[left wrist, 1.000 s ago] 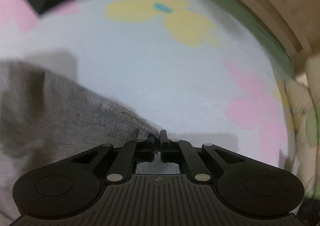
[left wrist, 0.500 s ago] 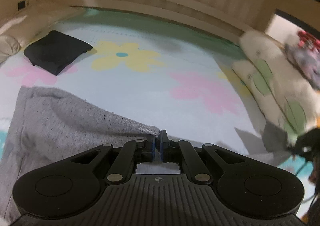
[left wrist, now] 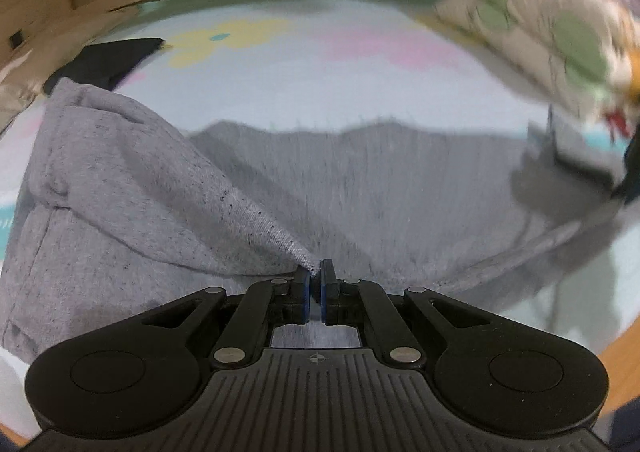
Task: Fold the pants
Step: 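Carry the cuff over the pants with the right gripper while the left gripper holds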
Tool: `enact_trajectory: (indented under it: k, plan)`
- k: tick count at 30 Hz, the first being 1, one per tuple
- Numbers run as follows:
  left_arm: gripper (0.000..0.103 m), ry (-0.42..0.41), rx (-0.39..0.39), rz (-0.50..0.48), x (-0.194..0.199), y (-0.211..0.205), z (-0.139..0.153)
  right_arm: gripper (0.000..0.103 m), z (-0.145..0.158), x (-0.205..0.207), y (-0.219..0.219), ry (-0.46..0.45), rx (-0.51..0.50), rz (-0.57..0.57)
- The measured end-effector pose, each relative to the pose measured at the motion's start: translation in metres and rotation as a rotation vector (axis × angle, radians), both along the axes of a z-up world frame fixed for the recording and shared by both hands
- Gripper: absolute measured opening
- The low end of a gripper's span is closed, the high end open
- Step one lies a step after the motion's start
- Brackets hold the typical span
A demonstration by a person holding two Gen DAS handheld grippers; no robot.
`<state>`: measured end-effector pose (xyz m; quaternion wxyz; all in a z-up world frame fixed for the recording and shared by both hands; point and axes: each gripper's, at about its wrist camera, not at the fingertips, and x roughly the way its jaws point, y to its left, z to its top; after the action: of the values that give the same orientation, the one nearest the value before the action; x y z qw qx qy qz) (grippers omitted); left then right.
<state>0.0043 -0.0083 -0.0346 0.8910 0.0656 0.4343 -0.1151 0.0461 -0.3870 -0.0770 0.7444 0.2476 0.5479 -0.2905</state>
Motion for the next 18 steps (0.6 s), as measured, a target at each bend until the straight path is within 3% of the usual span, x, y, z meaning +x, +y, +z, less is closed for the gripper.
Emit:
enact_trajectory:
  k: [2,4,6,10,18]
  plan:
    - [0.004,0.054,0.004,-0.017,0.003,-0.001,-0.013,0.02,-0.005,-0.001,0.001,0.037,-0.001,0.035]
    - [0.005,0.086,-0.012,0.003,0.002,0.004,-0.023,0.042,-0.002,-0.006,0.003,0.041,-0.017,0.047]
    - [0.005,0.068,-0.023,0.008,0.001,0.006,-0.022,0.054,0.007,-0.016,0.007,0.017,-0.052,0.036]
    - [0.005,0.059,-0.04,0.023,0.0,0.008,-0.022,0.055,0.025,-0.028,0.025,-0.067,-0.138,0.083]
    - [0.005,0.06,-0.078,0.04,-0.005,0.014,-0.028,0.054,0.025,0.002,0.108,-0.154,-0.432,0.432]
